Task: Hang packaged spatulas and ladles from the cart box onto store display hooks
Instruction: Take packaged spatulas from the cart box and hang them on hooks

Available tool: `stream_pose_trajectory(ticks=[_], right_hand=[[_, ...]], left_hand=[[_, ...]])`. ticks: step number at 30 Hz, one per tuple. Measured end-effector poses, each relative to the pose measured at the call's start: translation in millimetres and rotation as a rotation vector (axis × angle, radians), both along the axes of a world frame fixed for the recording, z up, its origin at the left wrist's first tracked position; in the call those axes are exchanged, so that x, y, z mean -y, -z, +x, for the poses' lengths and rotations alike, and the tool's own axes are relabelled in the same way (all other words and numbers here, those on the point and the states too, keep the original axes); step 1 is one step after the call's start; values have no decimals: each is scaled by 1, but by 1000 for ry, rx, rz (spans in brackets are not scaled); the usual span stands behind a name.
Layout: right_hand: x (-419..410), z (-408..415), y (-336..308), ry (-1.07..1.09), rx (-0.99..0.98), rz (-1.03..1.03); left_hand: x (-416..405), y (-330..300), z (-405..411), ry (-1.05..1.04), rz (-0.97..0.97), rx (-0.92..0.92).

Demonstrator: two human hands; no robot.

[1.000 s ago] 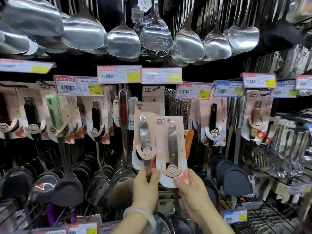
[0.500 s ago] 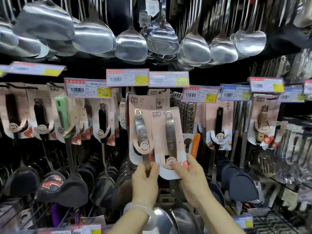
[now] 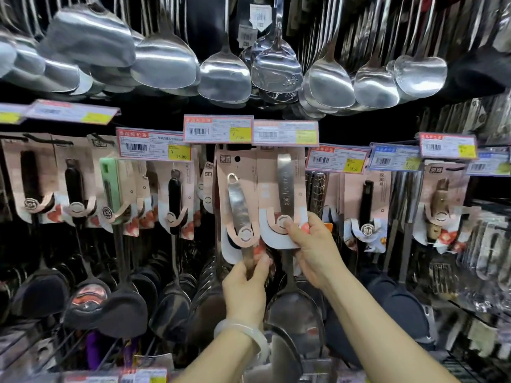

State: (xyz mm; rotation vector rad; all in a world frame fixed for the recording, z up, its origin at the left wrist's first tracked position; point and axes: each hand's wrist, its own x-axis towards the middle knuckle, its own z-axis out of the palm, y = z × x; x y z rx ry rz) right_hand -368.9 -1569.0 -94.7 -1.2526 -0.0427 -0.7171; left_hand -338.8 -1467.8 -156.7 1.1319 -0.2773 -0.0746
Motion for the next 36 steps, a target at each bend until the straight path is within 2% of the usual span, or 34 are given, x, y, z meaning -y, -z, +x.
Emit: stream_pose_trajectory(ticks=[9,14,36], right_hand=[[2,4,-2,-19,-103,26],[6,5,4,-18,-22,-32],[12,14,-14,164,-124,-37]], left_hand=[[9,-2,3,-3,-14,-50],[9,-3,1,-29,3,-17],[14,8,1,-12,-24,-28]])
